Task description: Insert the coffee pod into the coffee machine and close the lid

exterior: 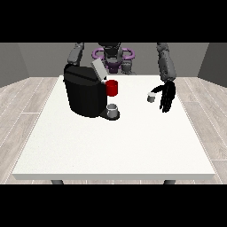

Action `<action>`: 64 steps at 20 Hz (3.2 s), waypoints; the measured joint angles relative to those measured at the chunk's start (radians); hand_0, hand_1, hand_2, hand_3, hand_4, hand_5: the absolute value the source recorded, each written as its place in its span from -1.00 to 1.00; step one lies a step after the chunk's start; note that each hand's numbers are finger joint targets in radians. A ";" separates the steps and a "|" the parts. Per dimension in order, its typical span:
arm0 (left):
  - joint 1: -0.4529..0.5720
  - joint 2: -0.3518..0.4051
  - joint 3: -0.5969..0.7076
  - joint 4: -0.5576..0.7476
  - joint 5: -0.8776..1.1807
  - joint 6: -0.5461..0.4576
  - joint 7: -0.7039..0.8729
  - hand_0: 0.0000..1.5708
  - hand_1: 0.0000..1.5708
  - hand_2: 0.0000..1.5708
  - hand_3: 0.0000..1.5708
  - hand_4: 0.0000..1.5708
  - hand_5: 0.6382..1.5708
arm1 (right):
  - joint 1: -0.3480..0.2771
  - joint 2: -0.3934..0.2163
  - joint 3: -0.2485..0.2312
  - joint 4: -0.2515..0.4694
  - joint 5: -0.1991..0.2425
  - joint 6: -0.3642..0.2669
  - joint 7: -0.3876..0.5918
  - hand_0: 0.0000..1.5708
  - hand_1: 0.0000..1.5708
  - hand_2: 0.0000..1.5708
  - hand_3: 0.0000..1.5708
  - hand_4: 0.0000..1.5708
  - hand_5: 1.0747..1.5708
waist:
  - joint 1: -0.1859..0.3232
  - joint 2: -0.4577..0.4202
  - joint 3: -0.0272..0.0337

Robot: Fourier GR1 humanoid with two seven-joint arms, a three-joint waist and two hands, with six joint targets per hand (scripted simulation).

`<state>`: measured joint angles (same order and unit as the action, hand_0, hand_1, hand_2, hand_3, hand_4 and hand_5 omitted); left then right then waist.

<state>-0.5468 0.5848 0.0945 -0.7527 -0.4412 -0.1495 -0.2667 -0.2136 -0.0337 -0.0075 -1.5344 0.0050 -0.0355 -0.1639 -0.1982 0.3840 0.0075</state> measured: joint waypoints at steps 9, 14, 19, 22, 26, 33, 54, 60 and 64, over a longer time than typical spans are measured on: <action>-0.047 0.001 -0.003 0.062 -0.031 -0.031 -0.012 -0.49 -0.49 -0.10 -0.25 -1.00 1.00 | -0.013 0.012 -0.017 0.043 -0.003 -0.026 -0.002 -1.00 -1.00 -1.00 -1.00 -0.49 1.00 | 0.009 -0.014 0.0049; -0.065 -0.002 -0.007 0.081 -0.072 0.026 -0.026 0.42 0.42 0.49 0.42 -1.00 1.00 | -0.027 0.005 -0.033 0.071 -0.019 -0.015 -0.009 -1.00 -1.00 -1.00 -1.00 -0.48 1.00 | 0.010 -0.017 0.0049; -0.069 -0.015 -0.027 0.085 -0.124 0.085 -0.023 0.54 0.54 0.56 0.39 -1.00 1.00 | -0.043 -0.001 -0.045 0.107 -0.022 -0.014 -0.012 -1.00 -1.00 -1.00 -1.00 -0.58 1.00 | 0.013 -0.030 0.0064; -0.072 -0.019 -0.037 0.093 -0.144 0.092 -0.028 0.61 0.61 0.59 0.40 -0.91 1.00 | -0.042 0.004 -0.040 0.113 -0.021 -0.015 -0.009 -1.00 -1.00 -1.00 -1.00 -0.57 1.00 | 0.006 -0.042 0.0058; -0.080 -0.040 -0.053 0.087 -0.167 0.096 -0.022 0.69 0.69 0.69 0.47 -0.93 1.00 | -0.044 0.006 -0.047 0.151 -0.021 -0.016 -0.030 -1.00 -1.00 -1.00 -1.00 -0.54 1.00 | 0.006 -0.050 0.0062; -0.064 -0.096 -0.080 0.092 -0.206 0.122 -0.021 0.70 0.70 0.77 0.67 -0.21 1.00 | -0.034 0.000 -0.072 0.207 -0.034 -0.015 -0.052 -1.00 -1.00 -1.00 -1.00 -0.48 1.00 | 0.026 -0.101 0.0033; -0.172 -0.191 -0.039 0.095 -0.156 -0.021 -0.061 0.60 0.60 0.67 0.61 -0.27 1.00 | -0.004 -0.028 -0.099 0.357 -0.056 0.013 -0.083 -1.00 -1.00 -1.00 -1.00 -0.65 1.00 | 0.068 -0.251 -0.0074; -0.189 -0.253 -0.039 0.046 -0.144 -0.055 0.036 0.52 0.52 0.59 0.65 -0.27 1.00 | 0.021 -0.031 -0.100 0.403 -0.053 0.018 -0.103 -1.00 -1.00 -1.00 -1.00 -0.60 1.00 | 0.085 -0.320 -0.0072; -0.202 -0.306 -0.057 0.001 -0.143 -0.078 0.094 0.86 0.86 0.87 0.81 -0.20 1.00 | 0.030 -0.053 -0.112 0.432 -0.054 0.031 -0.114 -1.00 -1.00 -1.00 -1.00 -0.60 1.00 | 0.093 -0.350 -0.0072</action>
<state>-0.7487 0.2789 0.0374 -0.7514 -0.5838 -0.2278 -0.1727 -0.1835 -0.0865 -0.1192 -1.1023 -0.0490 -0.0046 -0.2782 -0.1053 0.0341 0.0003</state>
